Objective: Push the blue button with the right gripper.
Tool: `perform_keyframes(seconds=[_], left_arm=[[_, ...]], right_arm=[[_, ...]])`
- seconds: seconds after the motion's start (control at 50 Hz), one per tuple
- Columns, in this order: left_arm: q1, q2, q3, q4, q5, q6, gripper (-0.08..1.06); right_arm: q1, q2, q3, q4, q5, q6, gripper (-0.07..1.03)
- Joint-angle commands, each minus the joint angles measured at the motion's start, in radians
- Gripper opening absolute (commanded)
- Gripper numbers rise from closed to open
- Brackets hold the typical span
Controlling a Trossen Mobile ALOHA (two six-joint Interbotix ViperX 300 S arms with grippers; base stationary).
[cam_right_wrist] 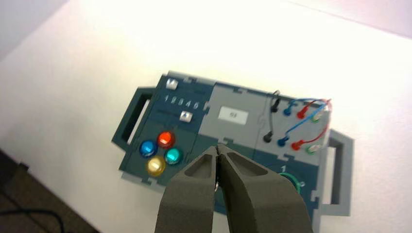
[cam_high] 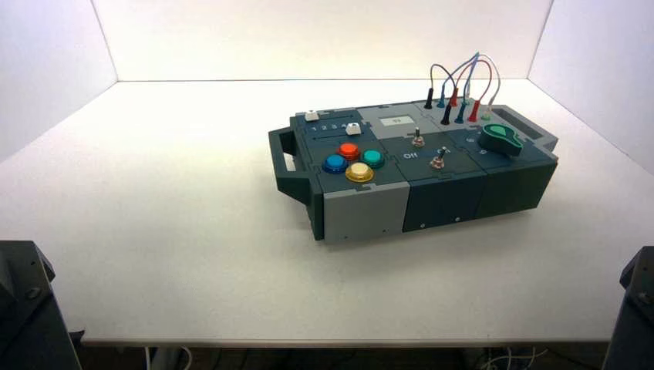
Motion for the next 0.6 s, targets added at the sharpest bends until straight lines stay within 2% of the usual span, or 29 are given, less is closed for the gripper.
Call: perform_keyframes(seconds=[0.02,0.28,0.48,0.6], left_arm=[[-0.005,0.002,-0.025,-0.003,-0.003,-0.011,-0.03],[-0.005,0.003,-0.029,-0.005,-0.003,-0.020,-0.03],[-0.005,0.005,-0.044,-0.003,-0.002,-0.020,-0.03],[-0.005,0.005,-0.046,-0.005,-0.002,-0.021,-0.03]], right_arm=[[0.005,0.025,-0.011,0.003,0.005,-0.003,-0.02],[0.029,0.066,-0.015,0.006,0.009,-0.003,-0.02],[0.130,0.138,-0.029,0.014,0.029,0.002,-0.02],[0.183,0.209,-0.044,0.041,0.049,0.002,-0.02]])
